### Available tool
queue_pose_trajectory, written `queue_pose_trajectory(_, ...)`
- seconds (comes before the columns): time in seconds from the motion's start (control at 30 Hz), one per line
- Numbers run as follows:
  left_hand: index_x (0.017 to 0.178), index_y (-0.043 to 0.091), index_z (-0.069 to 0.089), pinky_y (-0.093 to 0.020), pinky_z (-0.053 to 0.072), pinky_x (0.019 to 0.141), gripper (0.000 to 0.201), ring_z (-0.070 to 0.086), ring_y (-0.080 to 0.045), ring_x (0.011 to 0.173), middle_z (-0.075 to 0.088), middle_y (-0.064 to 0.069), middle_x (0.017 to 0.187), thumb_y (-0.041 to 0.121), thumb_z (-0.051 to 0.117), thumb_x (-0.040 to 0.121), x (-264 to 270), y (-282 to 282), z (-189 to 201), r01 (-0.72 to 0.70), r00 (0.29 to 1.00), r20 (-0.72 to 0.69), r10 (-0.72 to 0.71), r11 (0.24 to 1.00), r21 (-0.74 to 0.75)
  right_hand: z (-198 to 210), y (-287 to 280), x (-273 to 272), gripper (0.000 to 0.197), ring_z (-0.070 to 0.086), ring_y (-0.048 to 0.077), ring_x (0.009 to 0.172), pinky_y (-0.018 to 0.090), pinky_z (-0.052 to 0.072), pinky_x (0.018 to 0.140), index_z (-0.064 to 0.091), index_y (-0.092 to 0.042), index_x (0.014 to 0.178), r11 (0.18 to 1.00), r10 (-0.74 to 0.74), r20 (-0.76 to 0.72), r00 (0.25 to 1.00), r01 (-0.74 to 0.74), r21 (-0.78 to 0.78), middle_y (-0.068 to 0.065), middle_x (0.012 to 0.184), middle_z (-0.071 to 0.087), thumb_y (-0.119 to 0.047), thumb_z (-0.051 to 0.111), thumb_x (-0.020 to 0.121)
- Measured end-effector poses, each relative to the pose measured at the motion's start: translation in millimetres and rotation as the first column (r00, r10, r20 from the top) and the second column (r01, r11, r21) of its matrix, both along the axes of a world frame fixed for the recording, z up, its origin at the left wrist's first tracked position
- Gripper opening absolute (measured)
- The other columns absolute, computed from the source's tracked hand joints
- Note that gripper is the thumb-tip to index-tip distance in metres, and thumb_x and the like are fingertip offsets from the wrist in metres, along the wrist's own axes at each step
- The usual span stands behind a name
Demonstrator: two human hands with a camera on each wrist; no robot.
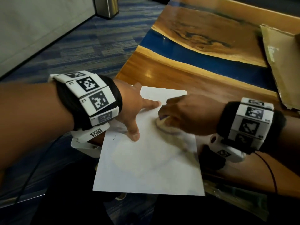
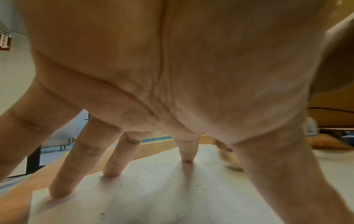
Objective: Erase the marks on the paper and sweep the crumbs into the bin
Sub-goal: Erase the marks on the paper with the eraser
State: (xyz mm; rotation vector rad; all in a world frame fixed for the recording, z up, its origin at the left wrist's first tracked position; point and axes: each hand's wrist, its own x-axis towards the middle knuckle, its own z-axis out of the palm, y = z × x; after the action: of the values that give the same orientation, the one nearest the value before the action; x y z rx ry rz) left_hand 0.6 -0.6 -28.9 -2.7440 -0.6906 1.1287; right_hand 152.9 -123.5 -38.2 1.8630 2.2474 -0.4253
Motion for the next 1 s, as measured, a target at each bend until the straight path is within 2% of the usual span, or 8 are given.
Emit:
queue_pose_trajectory(0.07, 0.146, 0.063, -0.018, -0.041, 0.052, 0.085, 0.127, 0.05, -0.034, 0.118, 0.021, -0.015, 0.151, 0.085, 0.071, 0.059, 0.8, 0.1, 0.5, 0.003, 1.0, 0.003, -0.003, 1.0, -0.001, -0.7, -0.7, 0.8, 0.028, 0.058, 0.018, 0.097, 0.037, 0.052, 0.083, 0.06, -0.034, 0.124, 0.999, 0.021, -0.031, 0.999, -0.022, -0.038, -0.007, 0.114, 0.06, -0.042, 0.046, 0.101)
queue_pose_trajectory(0.2, 0.146, 0.064, -0.018, -0.038, 0.05, 0.077, 0.127, 0.045, -0.028, 0.099, 0.022, -0.015, 0.15, 0.085, 0.071, 0.058, 1.3, -1.1, 0.7, 0.001, 1.0, -0.005, -0.001, 1.0, -0.012, 6.9, 10.2, 31.6, 0.029, 0.059, 0.02, 0.098, 0.041, 0.053, 0.084, 0.059, -0.033, 0.124, 0.989, -0.146, 0.105, 0.984, 0.141, 0.052, -0.004, 0.115, 0.061, -0.044, 0.046, 0.101)
queue_pose_trajectory(0.33, 0.147, 0.064, -0.013, -0.038, 0.048, 0.08, 0.126, 0.049, -0.031, 0.119, 0.027, -0.013, 0.149, 0.084, 0.073, 0.056, 2.9, 1.5, 2.4, 0.004, 1.0, -0.006, -0.004, 1.0, -0.006, 5.2, -0.8, -2.4, 0.029, 0.054, 0.015, 0.092, 0.039, 0.052, 0.082, 0.06, -0.034, 0.126, 0.999, 0.028, 0.029, 0.999, -0.027, -0.031, -0.009, 0.113, 0.059, -0.043, 0.047, 0.101)
queue_pose_trajectory(0.47, 0.151, 0.06, -0.003, -0.041, 0.046, 0.088, 0.115, 0.044, -0.035, 0.132, 0.028, -0.011, 0.154, 0.097, 0.053, 0.059, 5.8, -0.1, 3.1, 0.006, 0.998, 0.057, -0.004, 0.999, -0.034, 12.8, 10.4, 15.9, 0.029, 0.057, 0.015, 0.1, 0.034, 0.048, 0.089, 0.064, -0.03, 0.126, 0.991, -0.134, -0.031, 0.991, 0.133, -0.021, -0.006, 0.119, 0.065, -0.035, 0.051, 0.1)
queue_pose_trajectory(0.57, 0.152, 0.053, 0.011, -0.052, 0.05, 0.096, 0.107, 0.043, -0.036, 0.135, 0.017, -0.004, 0.16, 0.097, 0.047, 0.062, 5.7, -4.0, 0.9, 0.013, 0.995, 0.105, -0.005, 0.997, -0.076, 12.7, 14.6, 26.9, 0.03, 0.057, 0.017, 0.103, 0.034, 0.049, 0.091, 0.061, -0.028, 0.129, 0.973, -0.227, 0.021, 0.974, 0.228, -0.035, -0.003, 0.124, 0.065, -0.033, 0.05, 0.101)
queue_pose_trajectory(0.63, 0.153, 0.045, 0.017, -0.052, 0.052, 0.093, 0.106, 0.046, -0.035, 0.133, 0.017, -0.002, 0.161, 0.096, 0.044, 0.065, 5.9, -6.0, -2.4, 0.032, 0.991, 0.136, -0.02, 0.996, -0.087, 10.5, 13.5, 27.0, 0.031, 0.057, 0.018, 0.099, 0.033, 0.047, 0.086, 0.058, -0.027, 0.131, 0.967, -0.247, 0.042, 0.968, 0.249, -0.057, -0.002, 0.122, 0.065, -0.035, 0.05, 0.102)
queue_pose_trajectory(0.77, 0.15, 0.034, 0.022, -0.045, 0.055, 0.084, 0.106, 0.054, -0.03, 0.119, 0.038, -0.005, 0.147, 0.096, 0.039, 0.067, 6.7, -12.6, -9.8, 0.093, 0.973, 0.214, -0.08, 0.994, -0.05, 8.4, 10.0, 26.6, 0.027, 0.055, 0.019, 0.088, 0.032, 0.039, 0.067, 0.052, -0.025, 0.125, 0.953, -0.301, 0.049, 0.952, 0.303, -0.027, 0.0, 0.11, 0.064, -0.038, 0.053, 0.101)
queue_pose_trajectory(1.0, 0.141, 0.03, 0.029, -0.042, 0.052, 0.079, 0.105, 0.055, -0.028, 0.111, 0.048, -0.004, 0.13, 0.091, 0.06, 0.062, 7.7, -11.7, -14.0, 0.095, 0.965, 0.249, -0.082, 0.995, -0.039, 6.6, 9.6, 25.2, 0.021, 0.056, 0.022, 0.087, 0.037, 0.046, 0.072, 0.052, -0.027, 0.116, 0.955, -0.298, 0.027, 0.954, 0.298, 0.005, 0.0, 0.104, 0.065, -0.039, 0.055, 0.099)
